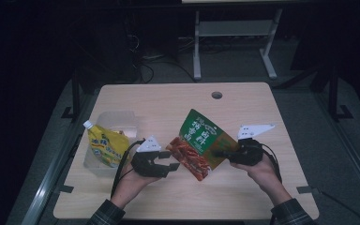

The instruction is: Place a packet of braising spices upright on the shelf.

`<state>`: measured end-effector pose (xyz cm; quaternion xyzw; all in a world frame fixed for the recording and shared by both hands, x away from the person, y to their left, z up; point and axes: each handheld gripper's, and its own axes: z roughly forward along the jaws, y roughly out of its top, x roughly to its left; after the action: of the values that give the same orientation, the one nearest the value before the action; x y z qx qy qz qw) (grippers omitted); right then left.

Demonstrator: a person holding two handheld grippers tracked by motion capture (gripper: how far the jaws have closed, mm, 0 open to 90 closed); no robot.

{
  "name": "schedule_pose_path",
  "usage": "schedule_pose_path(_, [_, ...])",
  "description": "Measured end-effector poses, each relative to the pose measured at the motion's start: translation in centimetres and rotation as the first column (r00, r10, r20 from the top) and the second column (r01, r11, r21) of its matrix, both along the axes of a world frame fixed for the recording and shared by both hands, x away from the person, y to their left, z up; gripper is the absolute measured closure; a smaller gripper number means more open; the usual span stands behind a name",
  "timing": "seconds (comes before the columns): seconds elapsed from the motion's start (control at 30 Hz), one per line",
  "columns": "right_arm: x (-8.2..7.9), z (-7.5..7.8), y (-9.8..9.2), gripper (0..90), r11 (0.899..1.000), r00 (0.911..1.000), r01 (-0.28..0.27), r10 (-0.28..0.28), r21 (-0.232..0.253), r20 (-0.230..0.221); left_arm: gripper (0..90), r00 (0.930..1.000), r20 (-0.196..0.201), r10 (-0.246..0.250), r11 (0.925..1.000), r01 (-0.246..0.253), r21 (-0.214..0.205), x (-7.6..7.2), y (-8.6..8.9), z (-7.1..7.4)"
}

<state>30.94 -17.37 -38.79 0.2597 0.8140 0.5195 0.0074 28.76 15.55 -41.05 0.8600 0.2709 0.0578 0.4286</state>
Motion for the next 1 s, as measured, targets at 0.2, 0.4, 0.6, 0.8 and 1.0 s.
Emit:
schedule_pose_path(0.2, [0.7,1.0,0.5,89.7,1.000,0.9998,0.019,-0.019,-0.015,0.011,28.5,0.9968,0.007,-0.079,0.9961,0.079,0.039,-1.5,0.0,-0.9])
schedule_pose_path(0.4, [1.5,1.9,1.5,89.7,0.999,0.9995,0.027,-0.026,-0.036,0.017,19.2,0.9932,0.007,-0.116,0.9910,0.115,0.068,-2.8,0.0,-2.2])
schedule_pose_path(0.6, [2.7,2.7,2.8,89.7,0.999,0.9998,0.016,-0.016,-0.048,0.015,16.0,0.9925,0.002,-0.122,0.9883,0.122,0.092,-3.7,0.5,-3.0])
schedule_pose_path(0.8, [4.2,3.9,4.8,89.7,0.998,0.9997,0.002,0.000,-0.063,0.024,15.9,0.9897,0.004,-0.143,0.9849,0.142,0.099,-4.2,1.1,-3.6])
schedule_pose_path(1.0, [5.5,5.2,6.9,89.7,0.997,0.9995,-0.007,0.009,-0.076,0.030,15.9,0.9900,-0.006,-0.141,0.9858,0.141,0.092,-4.6,1.5,-3.7])
